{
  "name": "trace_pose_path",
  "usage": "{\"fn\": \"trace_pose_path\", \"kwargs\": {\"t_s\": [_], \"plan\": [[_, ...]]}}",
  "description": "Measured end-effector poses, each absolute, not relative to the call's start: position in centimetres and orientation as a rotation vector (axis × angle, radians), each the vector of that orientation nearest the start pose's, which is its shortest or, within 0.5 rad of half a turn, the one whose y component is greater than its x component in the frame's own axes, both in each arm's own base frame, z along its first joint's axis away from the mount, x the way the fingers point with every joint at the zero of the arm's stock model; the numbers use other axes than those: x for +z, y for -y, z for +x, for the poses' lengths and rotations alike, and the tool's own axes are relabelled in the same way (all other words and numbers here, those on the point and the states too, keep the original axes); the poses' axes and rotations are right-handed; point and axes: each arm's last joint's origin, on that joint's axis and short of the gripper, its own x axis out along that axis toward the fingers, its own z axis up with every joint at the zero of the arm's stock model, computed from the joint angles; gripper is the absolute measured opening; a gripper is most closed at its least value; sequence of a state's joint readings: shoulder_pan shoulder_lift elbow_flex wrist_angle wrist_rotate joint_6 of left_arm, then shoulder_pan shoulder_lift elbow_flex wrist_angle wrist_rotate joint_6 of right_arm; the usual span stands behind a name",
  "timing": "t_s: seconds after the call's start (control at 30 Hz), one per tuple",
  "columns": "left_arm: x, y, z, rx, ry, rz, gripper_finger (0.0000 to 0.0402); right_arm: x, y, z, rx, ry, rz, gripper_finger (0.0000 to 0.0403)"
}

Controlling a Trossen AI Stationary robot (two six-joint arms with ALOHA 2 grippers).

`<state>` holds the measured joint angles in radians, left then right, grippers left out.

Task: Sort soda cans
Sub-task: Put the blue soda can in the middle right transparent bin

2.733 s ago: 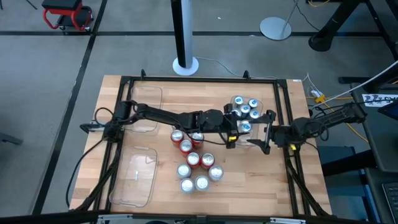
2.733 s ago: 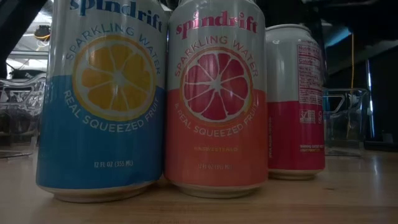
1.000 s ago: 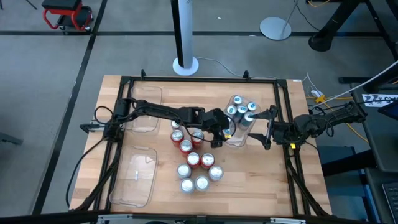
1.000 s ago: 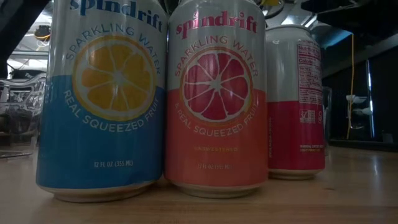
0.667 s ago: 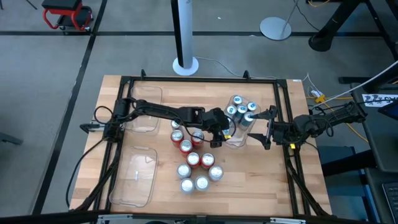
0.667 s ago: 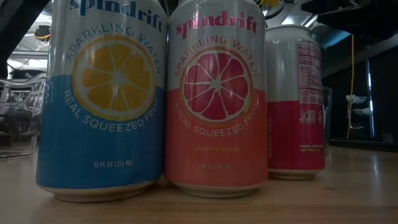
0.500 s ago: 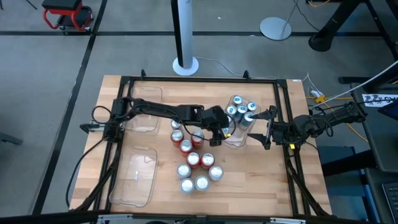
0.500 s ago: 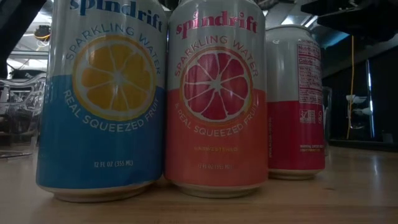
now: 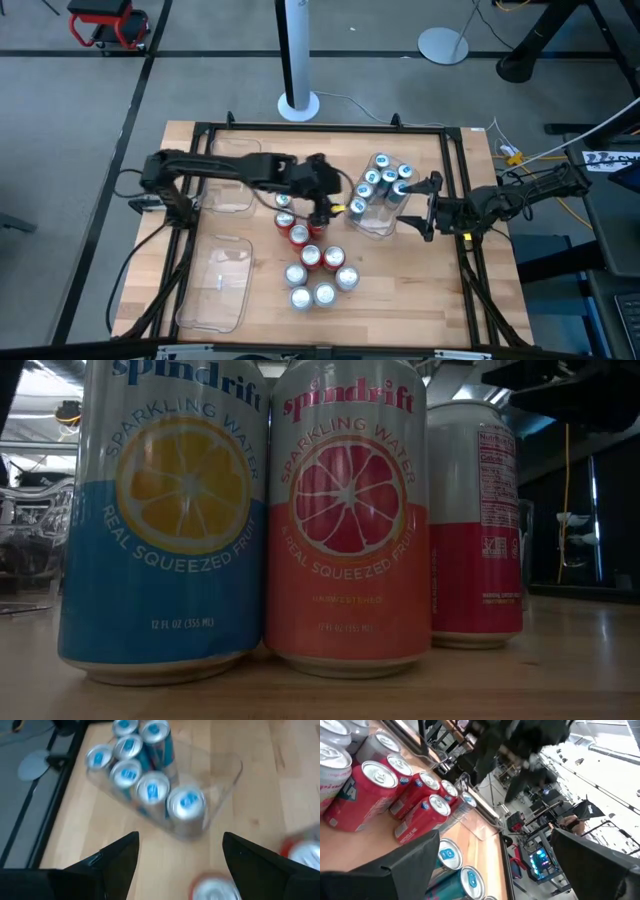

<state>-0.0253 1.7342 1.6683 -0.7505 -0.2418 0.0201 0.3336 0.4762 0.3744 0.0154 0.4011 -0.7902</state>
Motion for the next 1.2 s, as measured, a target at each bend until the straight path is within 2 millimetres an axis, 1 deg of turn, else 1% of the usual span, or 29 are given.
{"fn": "trace_pose_path", "kwargs": {"t_s": [0.1,0.23,0.33,0.43,0.53,0.63,0.73,0.83,1.03,1.2], "plan": [[34.9,1.5,35.1,0.254,-0.847,0.136,0.0276,24.8,-3.3,13.0,-0.021,-0.129,-0.833,0.038],[34.7,2.5,31.6,0.342,-0.94,0.101,0.0276,24.4,-3.6,13.8,-0.011,-0.152,-0.843,0.038],[34.4,2.7,29.3,0.417,-0.957,0.065,0.0276,24.4,-3.8,14.4,-0.016,-0.137,-0.859,0.038],[33.1,2.0,27.9,0.48,-0.981,0.001,0.0276,24.6,-4.0,15.0,-0.032,-0.116,-0.886,0.038],[31.5,1.0,27.2,0.541,-1.015,-0.044,0.0276,24.5,-4.2,15.5,-0.037,-0.103,-0.902,0.038],[30.2,0.1,26.9,0.594,-1.04,-0.089,0.0276,24.6,-4.3,15.8,-0.045,-0.086,-0.924,0.038],[29.0,-0.9,26.8,0.613,-1.074,-0.156,0.0276,25.2,-4.4,16.1,-0.071,-0.033,-0.955,0.038],[28.0,-2.0,26.8,0.621,-1.072,-0.259,0.0276,25.9,-4.4,16.1,-0.107,0.032,-0.98,0.038],[27.5,-3.4,26.9,0.626,-1.055,-0.338,0.0276,27.1,-4.3,15.9,-0.174,0.133,-1.028,0.038],[27.5,-3.2,27.0,0.589,-1.064,-0.363,0.0276,27.3,-4.3,15.9,-0.192,0.152,-1.065,0.038]]}}
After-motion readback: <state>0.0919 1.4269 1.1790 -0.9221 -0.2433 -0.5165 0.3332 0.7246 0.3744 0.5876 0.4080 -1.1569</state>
